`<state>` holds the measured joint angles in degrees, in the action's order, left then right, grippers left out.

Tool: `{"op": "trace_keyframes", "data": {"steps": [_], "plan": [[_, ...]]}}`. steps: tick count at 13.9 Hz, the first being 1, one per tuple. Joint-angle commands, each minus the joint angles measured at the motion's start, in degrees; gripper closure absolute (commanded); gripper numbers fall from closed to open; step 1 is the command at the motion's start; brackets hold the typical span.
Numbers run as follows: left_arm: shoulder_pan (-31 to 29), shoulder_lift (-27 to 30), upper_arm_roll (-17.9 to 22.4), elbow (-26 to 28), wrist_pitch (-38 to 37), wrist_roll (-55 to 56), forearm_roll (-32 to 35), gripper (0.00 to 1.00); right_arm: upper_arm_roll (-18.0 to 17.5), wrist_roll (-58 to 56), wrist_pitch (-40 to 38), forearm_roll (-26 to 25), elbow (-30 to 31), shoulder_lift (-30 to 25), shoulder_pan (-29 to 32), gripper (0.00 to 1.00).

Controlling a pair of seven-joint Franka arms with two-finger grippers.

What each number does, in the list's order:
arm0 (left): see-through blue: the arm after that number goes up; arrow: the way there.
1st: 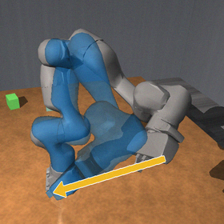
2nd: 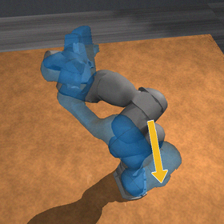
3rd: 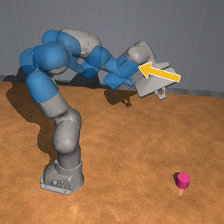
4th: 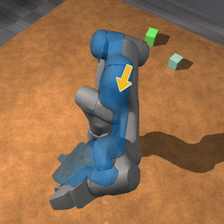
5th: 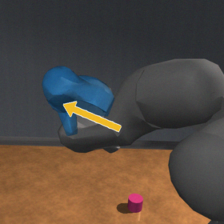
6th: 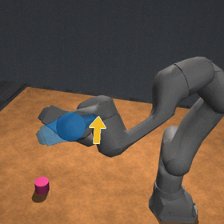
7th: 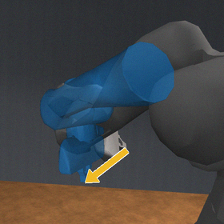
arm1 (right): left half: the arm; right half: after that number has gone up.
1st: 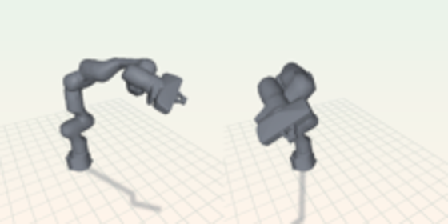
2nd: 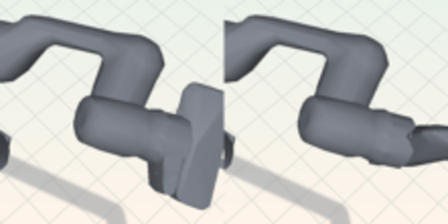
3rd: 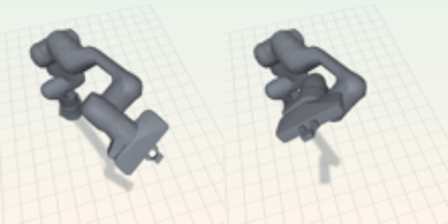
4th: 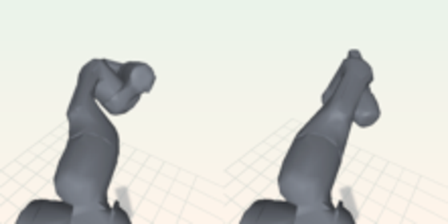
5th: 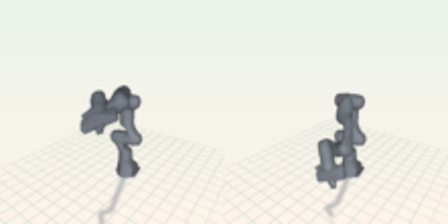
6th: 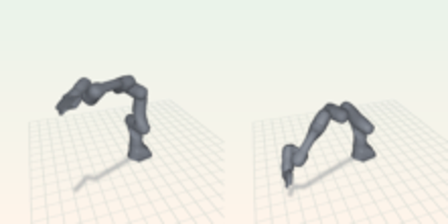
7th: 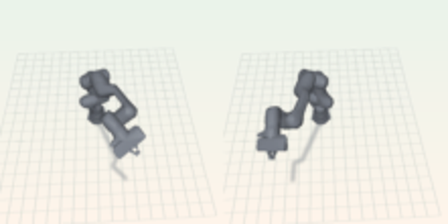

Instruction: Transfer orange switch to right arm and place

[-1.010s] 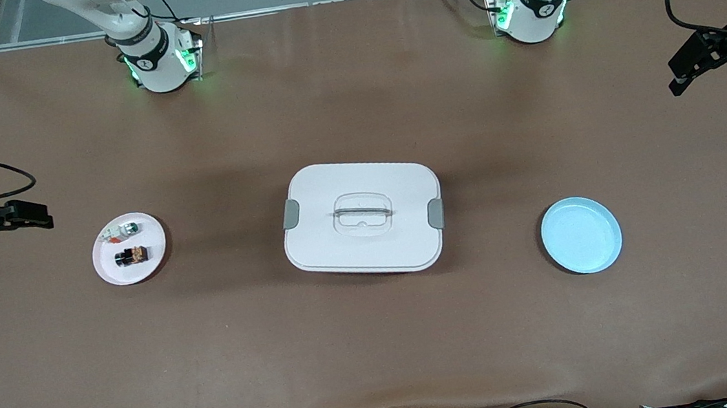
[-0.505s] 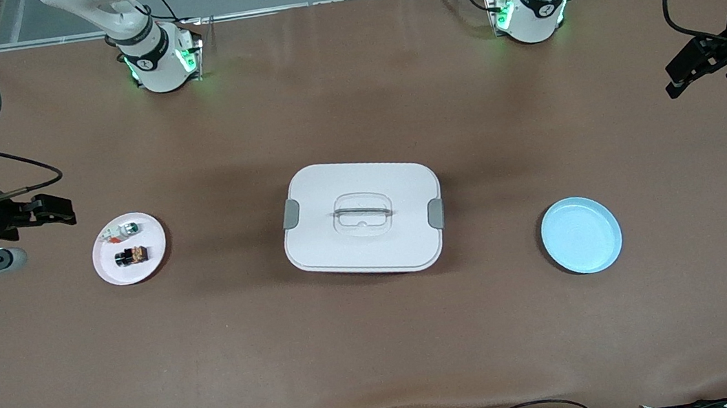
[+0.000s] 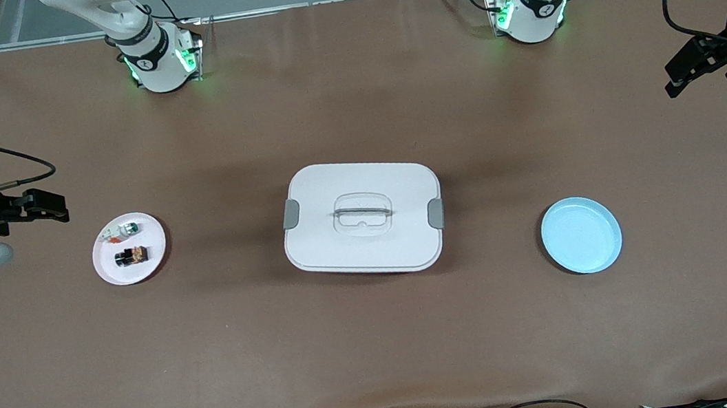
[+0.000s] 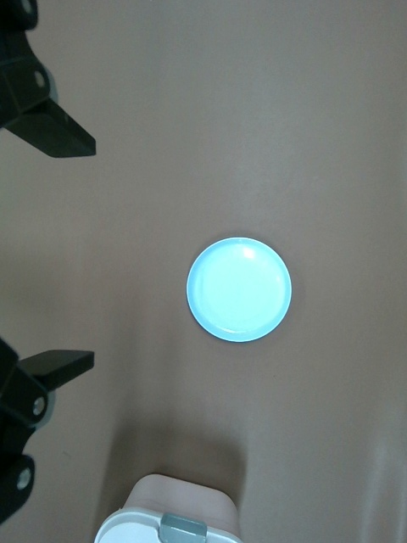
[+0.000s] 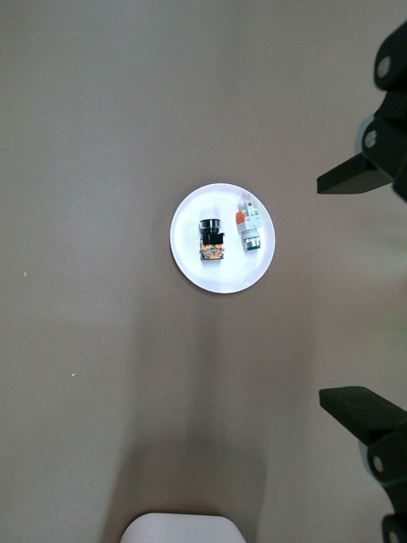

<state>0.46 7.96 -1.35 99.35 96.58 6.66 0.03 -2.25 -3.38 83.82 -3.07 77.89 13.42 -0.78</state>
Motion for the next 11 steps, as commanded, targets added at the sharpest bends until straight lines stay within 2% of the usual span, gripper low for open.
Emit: {"op": "trace_keyframes", "data": {"steps": [1,3,6,9,11], "plan": [[-0.11,-0.66,-0.14,-1.61,-1.39,-1.12,-0.38,0.00,-0.29,1.44,-1.46,0.78,-0.37,-1.11,0.16,0.00],[-0.10,-0.66,-0.15,-1.61,-1.39,-1.12,-0.38,0.00,-0.56,3.89,-1.55,0.87,-0.37,-2.69,0.07,0.00],[-0.28,-0.58,-0.15,-1.61,-1.57,-1.12,-0.73,0.00,-0.21,10.57,-1.55,4.29,-0.37,-3.31,0.25,0.00],[0.07,-1.01,-0.15,-2.40,-3.32,-1.12,-0.11,0.00,-0.12,10.32,-1.11,8.51,-0.28,-3.31,2.18,0.00],[0.07,-1.71,-0.15,-3.54,-4.90,-1.03,-0.38,0.00,-0.12,10.24,-1.02,8.61,-0.20,-3.31,2.36,0.00]]}}
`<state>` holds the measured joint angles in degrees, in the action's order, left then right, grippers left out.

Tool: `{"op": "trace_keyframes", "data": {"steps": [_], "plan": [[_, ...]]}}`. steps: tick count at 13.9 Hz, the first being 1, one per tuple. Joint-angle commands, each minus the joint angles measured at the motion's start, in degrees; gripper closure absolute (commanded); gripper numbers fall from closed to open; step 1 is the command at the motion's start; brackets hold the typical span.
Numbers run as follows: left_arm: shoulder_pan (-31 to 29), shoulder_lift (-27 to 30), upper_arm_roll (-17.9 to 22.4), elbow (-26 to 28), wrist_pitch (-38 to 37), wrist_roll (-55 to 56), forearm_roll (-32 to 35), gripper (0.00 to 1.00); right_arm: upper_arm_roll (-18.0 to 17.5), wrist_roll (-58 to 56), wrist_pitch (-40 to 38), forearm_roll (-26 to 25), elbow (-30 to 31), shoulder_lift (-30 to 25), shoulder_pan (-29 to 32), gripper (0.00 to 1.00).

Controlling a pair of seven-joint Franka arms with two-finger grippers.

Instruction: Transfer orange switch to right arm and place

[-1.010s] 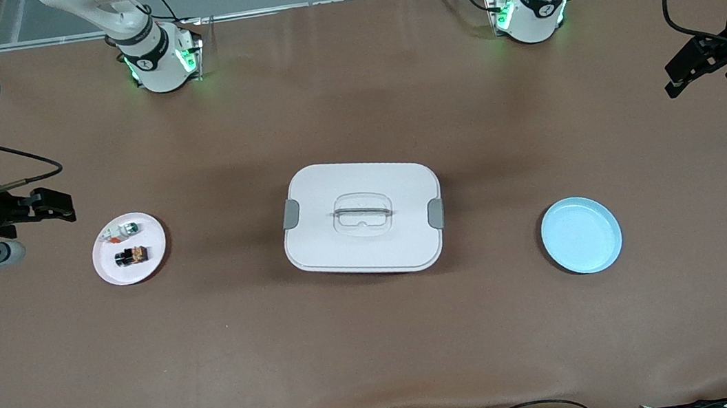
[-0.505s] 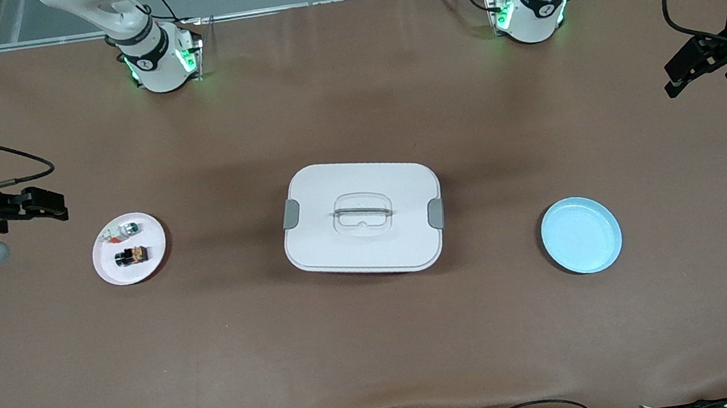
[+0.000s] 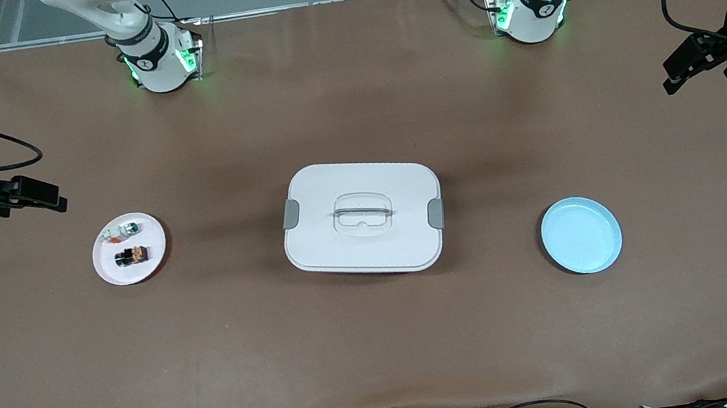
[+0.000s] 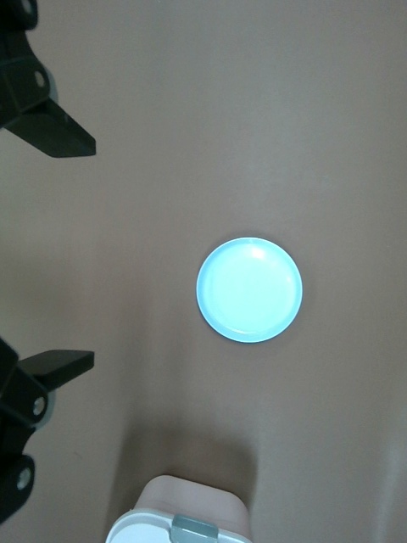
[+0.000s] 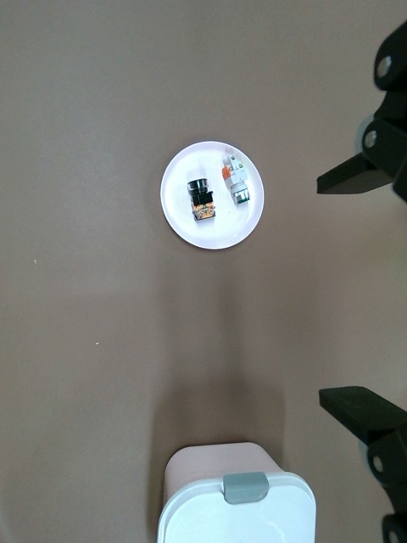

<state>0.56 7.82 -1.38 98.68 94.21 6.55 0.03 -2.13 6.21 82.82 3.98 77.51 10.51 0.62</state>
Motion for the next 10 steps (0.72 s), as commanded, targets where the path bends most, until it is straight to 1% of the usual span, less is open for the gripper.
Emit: {"op": "trace_keyframes", "data": {"steps": [1,5,7,10], "plan": [[-0.03,-1.66,-0.12,-2.88,-2.71,-0.93,-0.55,0.00,-0.25,0.38,0.14,0.95,0.18,-0.49,0.88,0.00],[-0.03,-1.67,-0.12,-2.88,-2.80,-0.93,-0.55,0.00,-0.16,-0.41,0.76,0.50,0.36,-0.58,0.97,0.00],[0.06,-1.67,-0.12,-2.96,-2.80,-0.93,-0.55,0.00,-0.16,-3.12,1.11,-0.98,0.45,-0.58,1.23,0.00],[0.06,-1.66,-0.12,-2.96,-2.80,-0.84,-0.55,0.00,-0.16,-3.75,1.46,-1.34,1.32,-1.54,1.32,0.00]]}}
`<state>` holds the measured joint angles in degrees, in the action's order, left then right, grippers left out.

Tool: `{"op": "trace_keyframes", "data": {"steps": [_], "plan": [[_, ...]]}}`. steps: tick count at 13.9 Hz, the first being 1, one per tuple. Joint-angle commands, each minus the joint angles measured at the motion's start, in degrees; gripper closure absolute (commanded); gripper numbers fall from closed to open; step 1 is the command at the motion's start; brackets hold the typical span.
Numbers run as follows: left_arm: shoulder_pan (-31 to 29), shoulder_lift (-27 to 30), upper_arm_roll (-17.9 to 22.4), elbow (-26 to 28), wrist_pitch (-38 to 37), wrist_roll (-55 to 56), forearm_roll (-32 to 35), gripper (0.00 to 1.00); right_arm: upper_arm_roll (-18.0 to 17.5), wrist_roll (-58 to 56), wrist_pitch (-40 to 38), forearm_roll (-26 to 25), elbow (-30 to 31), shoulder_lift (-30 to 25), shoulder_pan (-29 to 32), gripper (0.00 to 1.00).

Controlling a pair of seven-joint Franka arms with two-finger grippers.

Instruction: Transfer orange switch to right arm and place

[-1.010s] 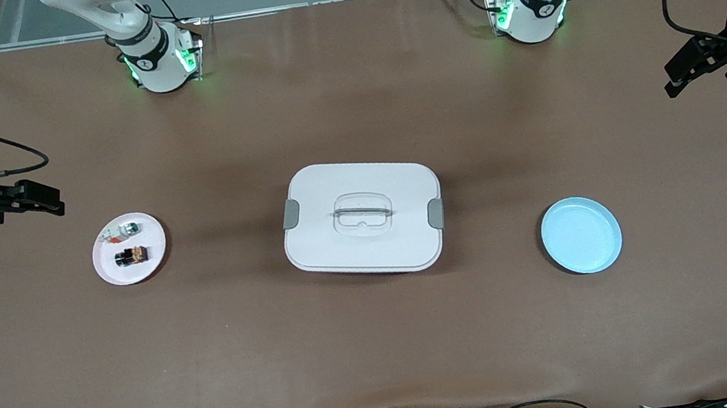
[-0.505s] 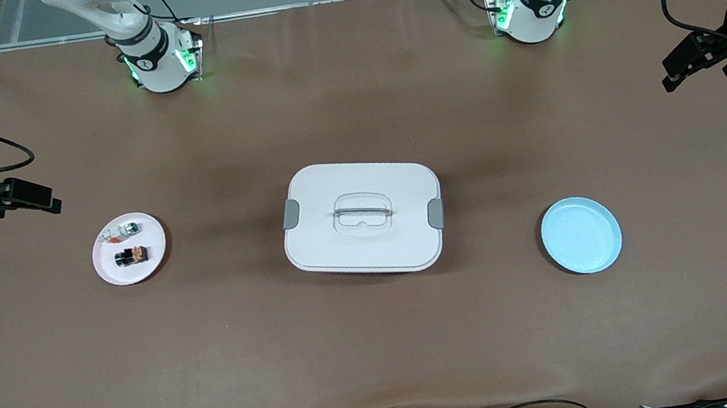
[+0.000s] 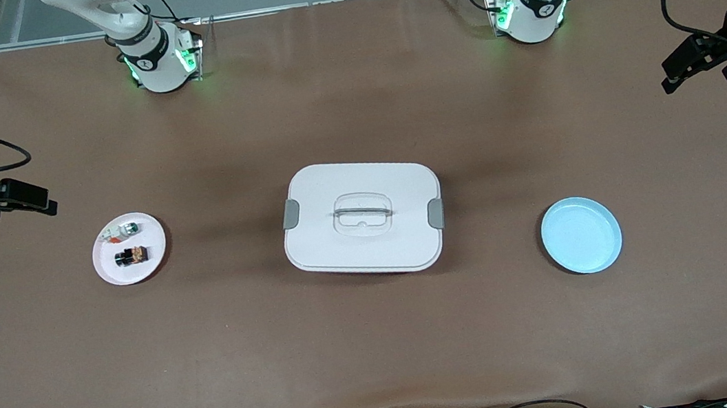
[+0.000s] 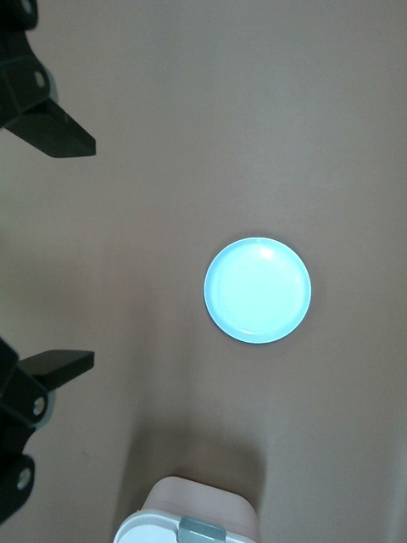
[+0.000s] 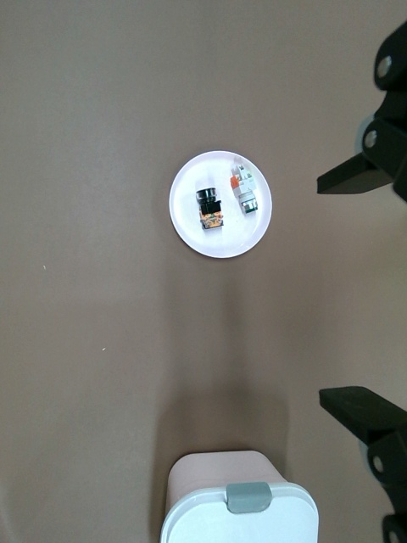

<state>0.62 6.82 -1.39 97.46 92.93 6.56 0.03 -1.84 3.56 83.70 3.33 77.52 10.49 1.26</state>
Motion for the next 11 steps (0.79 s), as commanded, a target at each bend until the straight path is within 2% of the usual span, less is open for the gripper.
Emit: {"op": "trace_keyframes", "data": {"steps": [1,11], "plan": [[0.00,-0.67,-0.10,-1.75,-1.52,-0.84,-0.64,0.00,-0.45,-1.01,1.11,-0.70,2.19,-2.22,0.76,0.00],[-0.09,-0.67,-0.10,-1.75,-1.52,-1.02,-0.64,0.00,-0.54,-0.40,0.94,0.18,3.34,-3.55,2.43,0.00]]}}
